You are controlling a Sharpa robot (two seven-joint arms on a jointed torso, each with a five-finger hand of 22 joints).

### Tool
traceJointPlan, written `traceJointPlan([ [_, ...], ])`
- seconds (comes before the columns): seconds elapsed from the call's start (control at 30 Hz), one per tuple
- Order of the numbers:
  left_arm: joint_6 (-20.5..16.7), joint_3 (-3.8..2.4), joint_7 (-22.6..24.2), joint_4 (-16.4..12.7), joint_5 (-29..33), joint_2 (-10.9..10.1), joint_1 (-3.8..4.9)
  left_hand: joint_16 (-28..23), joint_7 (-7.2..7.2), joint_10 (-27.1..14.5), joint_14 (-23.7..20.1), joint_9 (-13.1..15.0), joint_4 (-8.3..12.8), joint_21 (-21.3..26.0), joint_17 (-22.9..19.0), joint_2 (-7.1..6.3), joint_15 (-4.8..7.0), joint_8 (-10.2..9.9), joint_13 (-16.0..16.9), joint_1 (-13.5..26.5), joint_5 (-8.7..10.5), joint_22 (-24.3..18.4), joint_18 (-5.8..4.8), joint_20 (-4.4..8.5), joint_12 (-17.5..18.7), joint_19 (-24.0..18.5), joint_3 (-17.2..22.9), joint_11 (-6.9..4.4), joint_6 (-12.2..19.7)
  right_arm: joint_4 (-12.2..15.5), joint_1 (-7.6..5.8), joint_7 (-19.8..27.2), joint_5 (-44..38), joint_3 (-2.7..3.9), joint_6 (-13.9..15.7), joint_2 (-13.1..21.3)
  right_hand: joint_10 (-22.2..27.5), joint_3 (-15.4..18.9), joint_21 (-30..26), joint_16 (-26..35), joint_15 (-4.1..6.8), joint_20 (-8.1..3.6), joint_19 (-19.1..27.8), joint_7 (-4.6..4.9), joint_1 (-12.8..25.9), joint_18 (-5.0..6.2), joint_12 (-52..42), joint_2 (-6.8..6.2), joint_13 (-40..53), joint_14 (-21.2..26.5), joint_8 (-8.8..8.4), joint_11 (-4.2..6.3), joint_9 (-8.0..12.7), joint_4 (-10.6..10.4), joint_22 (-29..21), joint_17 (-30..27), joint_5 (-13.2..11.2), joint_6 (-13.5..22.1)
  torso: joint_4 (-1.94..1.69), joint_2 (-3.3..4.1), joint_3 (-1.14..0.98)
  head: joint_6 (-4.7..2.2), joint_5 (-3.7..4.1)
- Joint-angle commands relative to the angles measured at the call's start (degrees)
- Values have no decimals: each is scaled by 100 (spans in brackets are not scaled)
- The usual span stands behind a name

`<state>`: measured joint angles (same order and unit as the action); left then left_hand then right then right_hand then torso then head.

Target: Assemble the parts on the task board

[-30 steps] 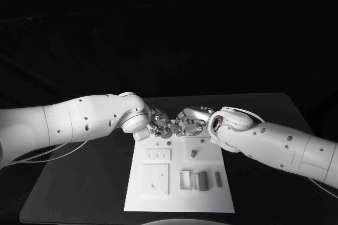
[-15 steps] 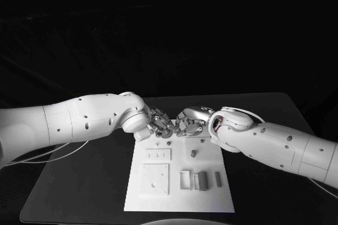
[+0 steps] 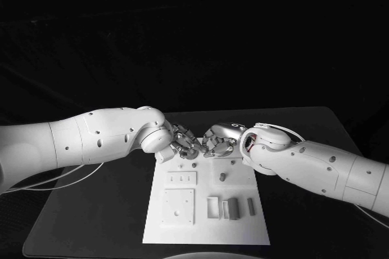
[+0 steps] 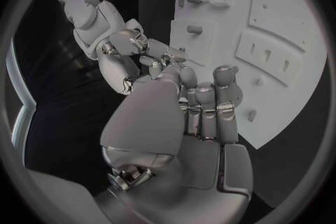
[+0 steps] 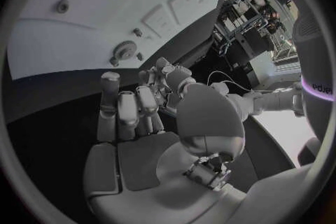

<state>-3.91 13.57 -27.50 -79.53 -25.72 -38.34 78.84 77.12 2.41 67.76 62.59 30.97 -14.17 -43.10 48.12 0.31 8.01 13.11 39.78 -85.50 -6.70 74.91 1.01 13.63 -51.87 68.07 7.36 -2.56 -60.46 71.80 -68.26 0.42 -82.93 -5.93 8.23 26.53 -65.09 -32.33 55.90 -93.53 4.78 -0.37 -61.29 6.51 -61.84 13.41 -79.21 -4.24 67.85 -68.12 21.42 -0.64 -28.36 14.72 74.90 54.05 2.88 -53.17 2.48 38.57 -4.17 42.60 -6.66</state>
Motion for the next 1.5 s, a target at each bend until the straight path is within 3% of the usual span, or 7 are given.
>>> traceJointPlan([
  [0.03, -97, -16, 155, -35, 192, 28, 10, 38, 125, 51, -58, 497, 467, -41, -12, 53, 73, 98, 5, 45, 10, 129, 330, 23, -29, -24, 449, -19, -182, 29, 8, 82, -43, 0, -86, -28, 90, -2, 0, 30, 25, -15, 5, 53, 55, 159, 40, 15, -20, 36, -36, -15, 0, 17, 80, -17, -8, -87, 3, 2, -2, 4, 2],
  [0.4, -61, -16, 104, 4, 209, 20, 11, 149, 86, 112, -57, 577, 917, -161, -102, 44, 108, 135, 3, 485, -184, 126, 314, 56, -45, -55, 786, -55, -278, 21, 8, 93, -27, 0, 86, 10, 241, 18, -16, 42, 4, -5, 30, 89, 101, 159, 109, -53, -141, 122, -122, -46, 14, 14, 77, -118, -8, 28, -2, 3, -2, 26, -5],
  [0.5, -49, -16, 101, 27, 211, 37, 10, 203, 86, 132, -62, 613, 1491, -217, -178, 64, 116, 120, -3, 1050, -182, 117, 302, 66, -45, -59, 1178, -47, -302, 21, 8, 93, -27, 0, 86, 17, 254, 18, -17, 42, 2, -4, 31, 91, 102, 159, 115, -53, -152, 135, -124, -48, 14, 13, 77, -137, -8, 30, -2, 3, 2, 28, -6],
  [0.6, -16, -15, 98, 61, 227, 48, 10, 257, 69, 164, -49, 653, 2336, -259, -271, 172, 107, 106, -8, 1952, -239, 103, 290, 74, -52, -10, 1871, -55, -338, 11, 8, 84, -27, 0, 110, 53, 284, 18, -20, 43, -2, -3, 35, 95, 103, 159, 129, -60, -177, 149, -132, -52, 15, 14, 76, -154, -8, 38, 0, 5, 4, 27, -5],
  [0.77, 61, -14, 79, 104, 273, 17, 10, 293, 79, 203, -27, 699, 2751, -283, -318, 159, 110, 123, -14, 2485, -348, 100, 289, 77, -61, 50, 2260, -62, -370, -45, 7, 67, -15, -1, 139, 142, 540, 44, -52, 62, -41, 17, 83, 146, 150, 159, 247, -169, -365, 328, -218, -98, 37, 7, 68, -376, -9, 168, 3, 3, 6, 30, -12],
  [0.83, 98, -14, 66, 124, 292, -11, 10, 318, 69, 237, -8, 734, 2892, -290, -336, 164, 117, 148, -12, 2716, -628, 97, 287, 79, -76, 76, 2419, -70, -404, -65, 7, 67, 0, -1, 168, 201, 698, 56, -78, 77, -78, 35, 120, 184, 170, 159, 312, -217, -466, 434, -272, -136, 50, -1, 63, -488, -9, 250, 3, -1, 4, 33, -15],
  [1.5, 426, 4, -404, 90, -28, -201, 9, 504, -50, 464, 149, 1033, 3071, -367, -360, -19, 217, 347, 7, 3265, -1901, 98, 279, 123, -189, 205, 2930, -181, -635, -329, 6, 83, 215, 14, 448, 723, 791, 55, -103, 91, -115, 60, 158, 216, 137, 159, 331, -284, -507, 553, -309, -170, 45, 5, 62, -602, -8, 298, -1, -2, -7, 93, -109],
])
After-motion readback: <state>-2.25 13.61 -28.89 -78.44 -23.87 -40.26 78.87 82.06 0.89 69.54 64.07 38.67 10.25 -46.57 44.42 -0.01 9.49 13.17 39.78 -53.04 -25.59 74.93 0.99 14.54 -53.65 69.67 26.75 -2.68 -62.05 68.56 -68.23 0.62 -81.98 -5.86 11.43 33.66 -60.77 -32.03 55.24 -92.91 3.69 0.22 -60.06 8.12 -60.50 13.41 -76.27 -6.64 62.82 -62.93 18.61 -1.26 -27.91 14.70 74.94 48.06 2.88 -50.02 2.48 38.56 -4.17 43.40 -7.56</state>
